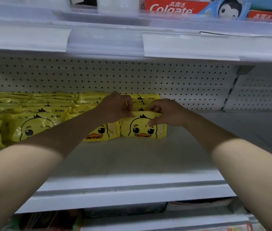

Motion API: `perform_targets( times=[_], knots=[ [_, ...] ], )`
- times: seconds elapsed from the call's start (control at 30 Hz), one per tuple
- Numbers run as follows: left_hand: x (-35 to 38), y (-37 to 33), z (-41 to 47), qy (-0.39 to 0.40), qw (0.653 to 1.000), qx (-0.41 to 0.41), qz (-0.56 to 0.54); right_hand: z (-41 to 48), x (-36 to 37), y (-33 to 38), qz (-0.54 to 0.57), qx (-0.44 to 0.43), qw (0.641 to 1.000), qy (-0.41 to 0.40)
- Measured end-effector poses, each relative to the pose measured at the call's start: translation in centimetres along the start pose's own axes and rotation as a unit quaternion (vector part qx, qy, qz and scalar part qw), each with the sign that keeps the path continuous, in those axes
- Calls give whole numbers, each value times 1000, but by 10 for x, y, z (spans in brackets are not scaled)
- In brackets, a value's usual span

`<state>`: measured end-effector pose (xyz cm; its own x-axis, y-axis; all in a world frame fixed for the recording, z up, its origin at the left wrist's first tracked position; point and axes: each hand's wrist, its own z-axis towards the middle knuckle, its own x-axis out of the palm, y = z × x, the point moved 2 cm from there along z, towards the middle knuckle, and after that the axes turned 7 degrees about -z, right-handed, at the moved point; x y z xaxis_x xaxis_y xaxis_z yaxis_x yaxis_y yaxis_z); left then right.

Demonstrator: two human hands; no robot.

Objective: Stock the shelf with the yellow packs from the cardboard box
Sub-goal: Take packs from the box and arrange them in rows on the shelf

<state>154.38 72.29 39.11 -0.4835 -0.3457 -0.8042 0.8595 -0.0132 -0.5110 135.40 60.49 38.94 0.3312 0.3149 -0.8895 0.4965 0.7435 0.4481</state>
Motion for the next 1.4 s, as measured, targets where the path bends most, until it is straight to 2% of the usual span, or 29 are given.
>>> perform_targets(
  times=[0.2, 0.33, 0.57, 0.67, 0.87, 1.1, 1.4],
  knots=[
    [7, -2, -5, -53, 998, -23, 32, -1, 4, 5, -85, -3, 994, -75],
    [12, -8, -12, -94, 993, -50, 41, -7, 11, 8, -172, 2, 977, -125],
    [1, -37, -47, -153, 984, -90, -5, -40, -7, 24, -166, -24, 975, -146],
    [-4, -55, -77, -167, 977, -133, -11, -60, -14, 40, -145, -35, 981, -126],
    [-14, -81, -163, -146, 961, -236, 16, -113, -4, 84, -151, -40, 985, -66],
    [-23, -104, -302, -150, 934, -318, 64, -193, 37, 141, -149, -133, 979, -31],
    [-46, -117, -465, -158, 864, -447, 171, -247, 120, 221, -114, -222, 964, 91]
  ],
)
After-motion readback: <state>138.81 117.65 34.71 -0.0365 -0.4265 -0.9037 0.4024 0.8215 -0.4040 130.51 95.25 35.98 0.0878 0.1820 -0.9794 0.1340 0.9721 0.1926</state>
